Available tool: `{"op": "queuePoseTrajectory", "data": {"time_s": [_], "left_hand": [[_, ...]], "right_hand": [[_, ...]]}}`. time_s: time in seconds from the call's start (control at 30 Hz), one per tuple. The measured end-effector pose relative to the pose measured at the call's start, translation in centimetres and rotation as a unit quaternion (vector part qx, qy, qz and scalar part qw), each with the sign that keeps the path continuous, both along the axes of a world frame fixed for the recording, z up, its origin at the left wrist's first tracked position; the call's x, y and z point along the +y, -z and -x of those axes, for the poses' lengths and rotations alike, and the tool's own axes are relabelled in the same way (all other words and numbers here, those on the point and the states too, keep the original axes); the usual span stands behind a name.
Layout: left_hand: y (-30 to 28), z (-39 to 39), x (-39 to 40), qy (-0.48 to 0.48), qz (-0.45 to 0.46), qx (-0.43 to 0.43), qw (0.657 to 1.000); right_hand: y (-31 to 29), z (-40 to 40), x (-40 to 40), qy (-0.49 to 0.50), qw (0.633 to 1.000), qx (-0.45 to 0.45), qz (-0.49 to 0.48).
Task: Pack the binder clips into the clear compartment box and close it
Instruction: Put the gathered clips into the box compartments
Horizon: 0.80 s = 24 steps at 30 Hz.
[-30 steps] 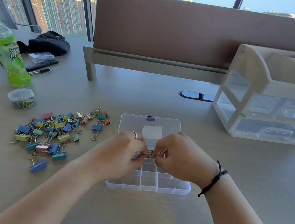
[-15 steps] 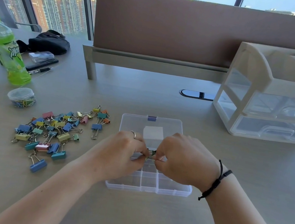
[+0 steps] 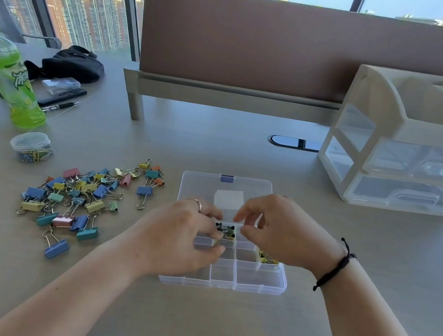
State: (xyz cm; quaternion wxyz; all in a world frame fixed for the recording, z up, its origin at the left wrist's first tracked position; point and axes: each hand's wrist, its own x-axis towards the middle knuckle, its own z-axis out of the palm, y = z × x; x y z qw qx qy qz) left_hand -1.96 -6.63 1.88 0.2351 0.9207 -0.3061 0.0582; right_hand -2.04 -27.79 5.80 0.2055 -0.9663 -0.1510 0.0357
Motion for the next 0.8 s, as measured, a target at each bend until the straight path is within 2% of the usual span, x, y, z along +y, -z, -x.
{"op": "queuePoseTrajectory", "data": {"time_s": [0.27,0.63,0.8], "left_hand": [[0.1,0.3,0.1,-0.031,0.066,-0.013,0.997],[-0.1,0.1,-0.7,-0.04,0.061,0.011,0.997],[0.4,-0.4,-0.4,-0.064,0.099,0.033,0.992]], "right_hand": [[0.8,-0.2,0.1,-0.017,0.999,0.027,-0.029],[1.3,-0.2,1.1,0.034,0.999,-0.004,-0.015],[1.3,-0.1,1.2,0.041,0.999,0.005,-0.011]]}}
